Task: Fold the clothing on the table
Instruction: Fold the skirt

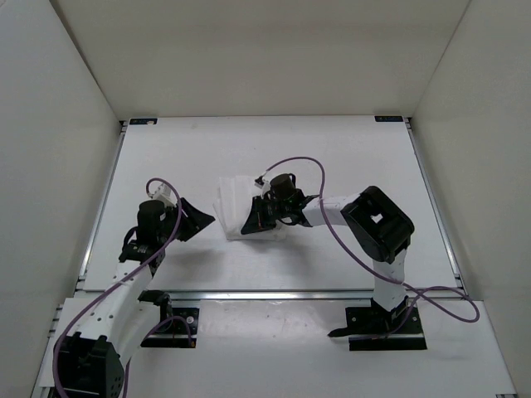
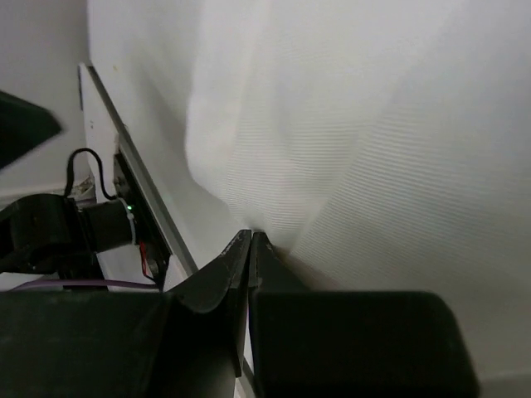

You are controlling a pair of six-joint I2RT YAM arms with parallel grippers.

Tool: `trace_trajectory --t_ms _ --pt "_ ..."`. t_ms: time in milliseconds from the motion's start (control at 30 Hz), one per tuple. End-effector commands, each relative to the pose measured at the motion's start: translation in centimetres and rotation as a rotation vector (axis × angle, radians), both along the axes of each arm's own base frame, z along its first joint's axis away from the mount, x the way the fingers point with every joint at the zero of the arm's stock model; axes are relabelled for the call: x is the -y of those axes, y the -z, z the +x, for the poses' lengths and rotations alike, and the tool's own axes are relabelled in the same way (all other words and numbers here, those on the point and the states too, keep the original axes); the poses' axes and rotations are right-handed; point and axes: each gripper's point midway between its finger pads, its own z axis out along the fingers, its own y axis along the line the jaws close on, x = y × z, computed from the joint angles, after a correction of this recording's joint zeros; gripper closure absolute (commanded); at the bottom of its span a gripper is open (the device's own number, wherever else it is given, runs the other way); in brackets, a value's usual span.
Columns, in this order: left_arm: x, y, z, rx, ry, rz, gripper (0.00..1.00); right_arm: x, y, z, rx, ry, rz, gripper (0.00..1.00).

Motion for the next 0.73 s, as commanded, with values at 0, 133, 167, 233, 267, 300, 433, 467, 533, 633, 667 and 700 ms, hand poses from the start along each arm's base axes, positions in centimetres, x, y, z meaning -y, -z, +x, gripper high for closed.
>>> trace_trajectory --t_ms 0,133,167,233,267,300,433,467,533,633,667,700 --pt "-0.1 -1.3 -1.0 -0.004 0.090 0.065 0.42 -0.7 -1.1 0.3 -0.023 -0.010 0.022 1.00" --pt "0.4 -2.6 -1.2 0.008 0.154 0.054 0.38 -1.1 -6.0 1.1 0.101 -0.056 0.090 1.00" --pt "0.5 -2.2 -1.5 -0.028 0.174 0.055 0.38 -0.8 -8.3 0.8 0.133 -0.061 0.110 1.00" --pt "0.7 -3.3 -1.2 -0.015 0.194 0.068 0.35 0.4 -11.1 0.9 0.202 -0.030 0.109 1.00" --pt "0.6 -3.7 -1.2 -0.019 0.195 0.078 0.33 1.6 -12.2 0.9 0.243 0.004 0.090 1.00" --pt "0.6 -3.9 -1.2 -0.011 0.203 0.088 0.31 2.7 -13.8 1.3 0.306 0.050 0.084 1.00" --pt "1.1 -5.6 -1.6 0.056 0.234 0.128 0.18 8.8 -12.4 1.8 0.329 0.182 0.001 0.99" --pt "1.3 -5.4 -1.6 0.060 0.232 0.139 0.17 10.6 -11.5 1.8 0.308 0.216 -0.024 0.99" --pt "1.8 -5.6 -2.1 0.074 0.247 0.123 0.11 12.7 -10.9 1.7 0.304 0.232 -0.038 0.99" --pt "2.3 -5.1 -2.6 0.076 0.284 0.100 0.07 14.5 -9.2 1.7 0.283 0.257 -0.102 0.99" --pt "2.6 -4.7 -3.0 0.069 0.300 0.089 0.01 14.5 -9.0 2.0 0.295 0.261 -0.124 0.98" --pt "2.8 -4.3 -3.3 0.064 0.316 0.083 0.01 14.2 -8.6 2.0 0.297 0.246 -0.154 0.97"
